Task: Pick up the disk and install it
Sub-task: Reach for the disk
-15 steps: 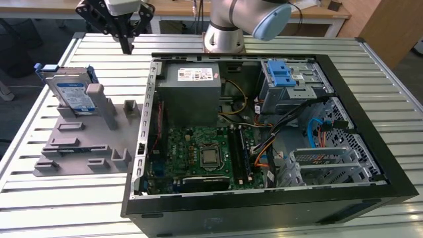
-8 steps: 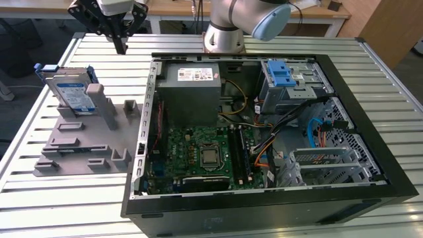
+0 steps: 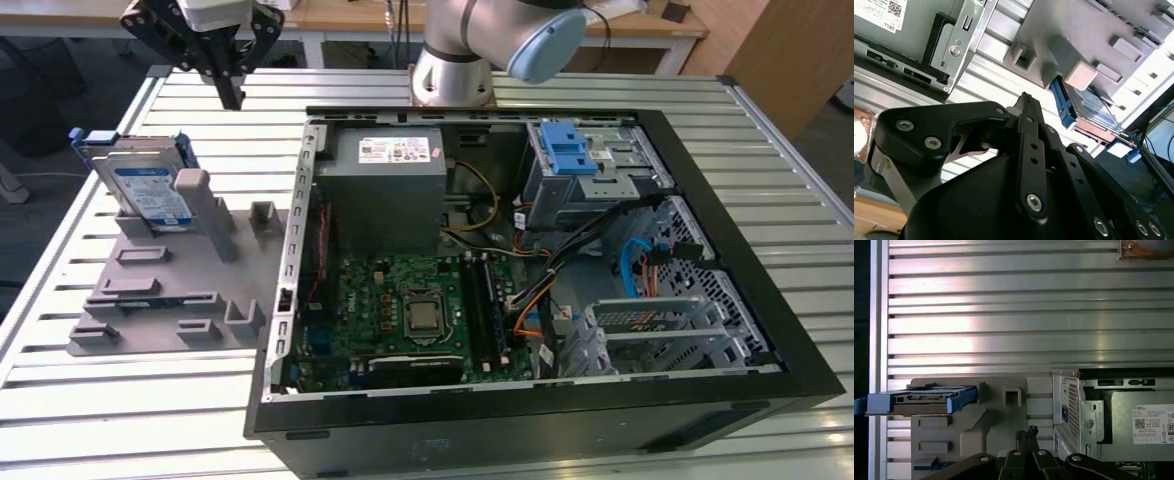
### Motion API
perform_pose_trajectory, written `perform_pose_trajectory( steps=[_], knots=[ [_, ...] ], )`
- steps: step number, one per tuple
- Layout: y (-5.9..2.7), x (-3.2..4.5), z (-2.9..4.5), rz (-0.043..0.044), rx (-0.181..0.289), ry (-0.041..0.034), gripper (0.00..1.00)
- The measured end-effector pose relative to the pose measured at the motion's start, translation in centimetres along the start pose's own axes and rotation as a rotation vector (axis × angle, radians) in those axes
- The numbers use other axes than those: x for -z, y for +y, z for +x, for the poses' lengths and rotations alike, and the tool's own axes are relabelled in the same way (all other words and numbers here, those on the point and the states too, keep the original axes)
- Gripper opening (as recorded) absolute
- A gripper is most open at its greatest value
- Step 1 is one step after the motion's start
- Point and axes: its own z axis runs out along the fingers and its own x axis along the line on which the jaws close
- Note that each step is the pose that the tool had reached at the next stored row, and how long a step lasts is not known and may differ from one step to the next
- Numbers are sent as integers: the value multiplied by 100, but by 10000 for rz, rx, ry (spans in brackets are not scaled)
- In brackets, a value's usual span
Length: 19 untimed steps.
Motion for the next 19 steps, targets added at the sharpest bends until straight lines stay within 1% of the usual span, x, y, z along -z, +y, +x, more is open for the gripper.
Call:
perform_pose_trajectory(
  steps=[19],
  knots=[
    [-9,-14,288,3,179,9,11]
  ],
)
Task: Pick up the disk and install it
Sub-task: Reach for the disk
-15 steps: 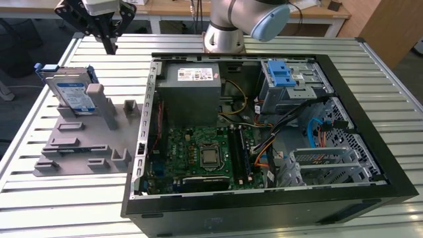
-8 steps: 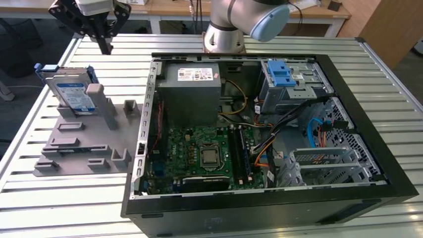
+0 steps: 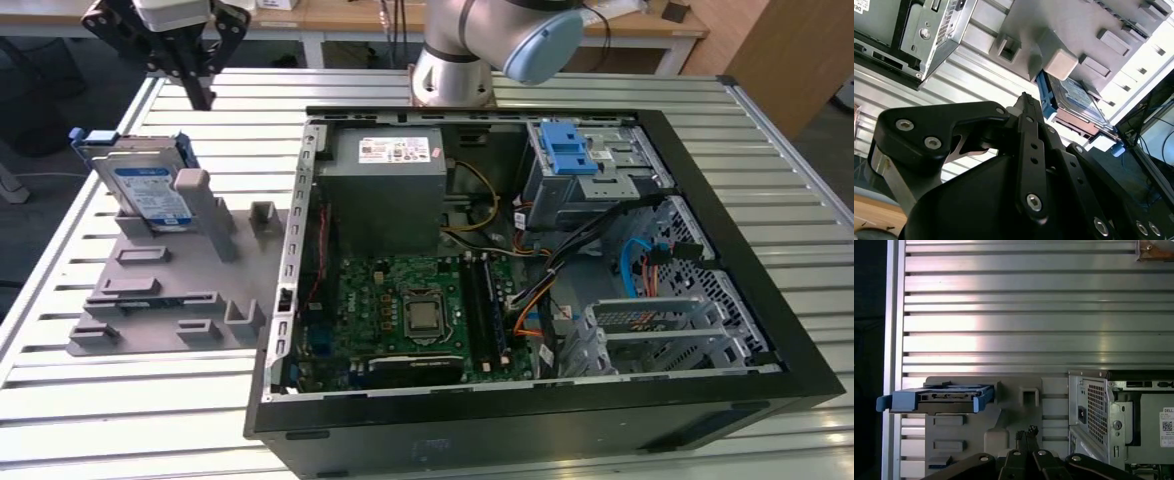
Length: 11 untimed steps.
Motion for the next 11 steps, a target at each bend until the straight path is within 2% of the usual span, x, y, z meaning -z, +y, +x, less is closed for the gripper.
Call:
perform_pose_trajectory(
  steps=[11],
  knots=[
    [1,-8,191,2,93,6,11]
  ],
)
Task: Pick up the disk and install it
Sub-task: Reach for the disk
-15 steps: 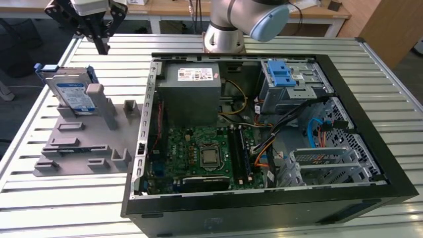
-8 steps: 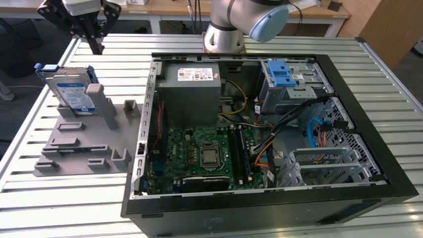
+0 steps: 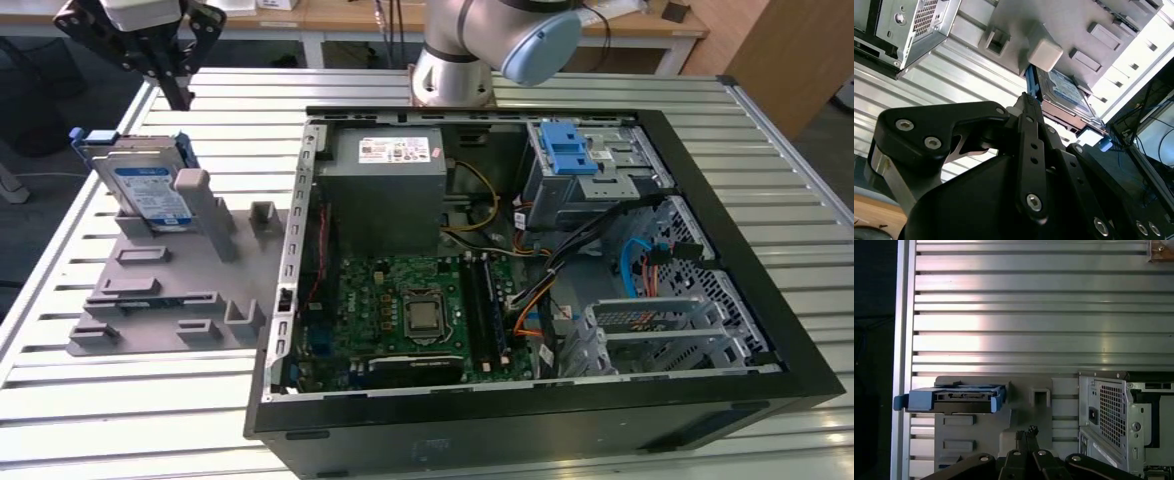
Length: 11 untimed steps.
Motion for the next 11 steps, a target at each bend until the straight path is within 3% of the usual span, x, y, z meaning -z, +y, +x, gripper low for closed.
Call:
perform_pose_trajectory(
  steps=[11],
  knots=[
    [21,-12,218,1,81,4,11]
  ],
)
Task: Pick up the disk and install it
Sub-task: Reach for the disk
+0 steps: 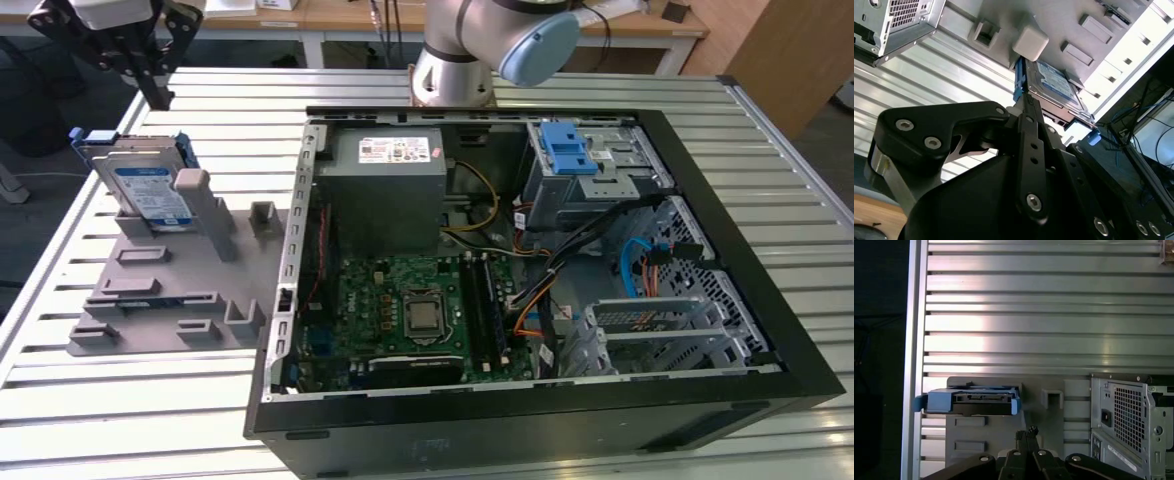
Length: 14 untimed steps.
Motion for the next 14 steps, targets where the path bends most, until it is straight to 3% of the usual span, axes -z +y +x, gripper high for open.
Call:
perform_pose_trajectory(
  steps=[14],
  knots=[
    [31,-16,255,2,101,5,11]
  ],
)
